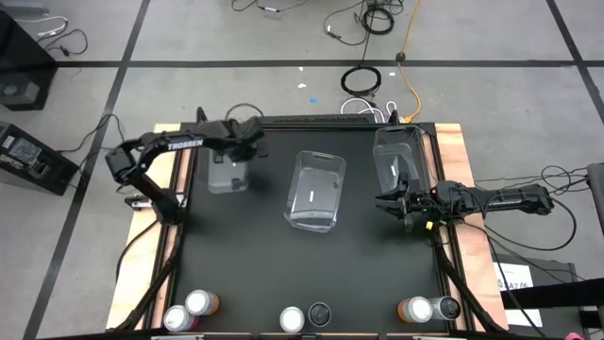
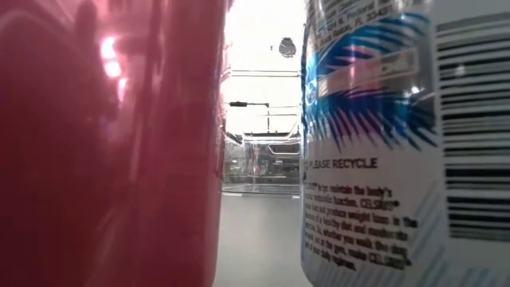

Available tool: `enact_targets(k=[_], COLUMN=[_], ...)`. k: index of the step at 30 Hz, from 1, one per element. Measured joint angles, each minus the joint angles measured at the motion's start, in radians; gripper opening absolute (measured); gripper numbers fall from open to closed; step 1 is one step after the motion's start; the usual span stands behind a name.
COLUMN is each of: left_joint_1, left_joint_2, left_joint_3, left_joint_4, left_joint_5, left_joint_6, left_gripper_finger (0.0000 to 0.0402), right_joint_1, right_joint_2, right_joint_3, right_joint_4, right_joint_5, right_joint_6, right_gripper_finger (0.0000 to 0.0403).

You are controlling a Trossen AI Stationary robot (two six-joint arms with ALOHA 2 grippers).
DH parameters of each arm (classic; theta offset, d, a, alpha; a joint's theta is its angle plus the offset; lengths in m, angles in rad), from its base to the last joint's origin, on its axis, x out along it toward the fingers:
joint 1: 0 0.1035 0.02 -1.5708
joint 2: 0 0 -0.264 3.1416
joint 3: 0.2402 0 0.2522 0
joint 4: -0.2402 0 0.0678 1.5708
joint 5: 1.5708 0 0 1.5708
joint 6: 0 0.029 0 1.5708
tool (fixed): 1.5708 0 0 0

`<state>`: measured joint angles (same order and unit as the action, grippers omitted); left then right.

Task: Sort soda cans
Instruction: Move the left transparent bin to the center of the table

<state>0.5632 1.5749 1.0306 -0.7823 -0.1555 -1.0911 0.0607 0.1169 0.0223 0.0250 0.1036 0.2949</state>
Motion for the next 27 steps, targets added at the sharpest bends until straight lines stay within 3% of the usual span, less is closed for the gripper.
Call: enact_targets(k=[11,16,21,27], left_joint_1=[-0.429,-0.575,-0.66,-0.673], left_joint_2=[-0.001,0.01,0.077,0.172], left_joint_3=[0.0,0.008,0.074,0.167], left_joint_4=[0.016,0.052,0.051,0.0], left_joint_5=[-0.065,-0.1,-0.137,-0.137], left_joint_6=[-0.528,-0.719,-0.826,-0.824], left_gripper_finger=[0.0007,0.0007,0.0007,0.0007], right_joint_1=[0.0,0.0,0.0,0.0], right_joint_2=[0.0,0.0,0.0,0.0], right_joint_3=[0.0,0.0,0.0,0.0], right_joint_4=[0.0,0.0,0.0,0.0], right_joint_5=[0.0,0.0,0.0,0.0], right_joint_6=[0.0,0.0,0.0,0.0], right_gripper_finger=[0.013,0.013,0.013,0.013])
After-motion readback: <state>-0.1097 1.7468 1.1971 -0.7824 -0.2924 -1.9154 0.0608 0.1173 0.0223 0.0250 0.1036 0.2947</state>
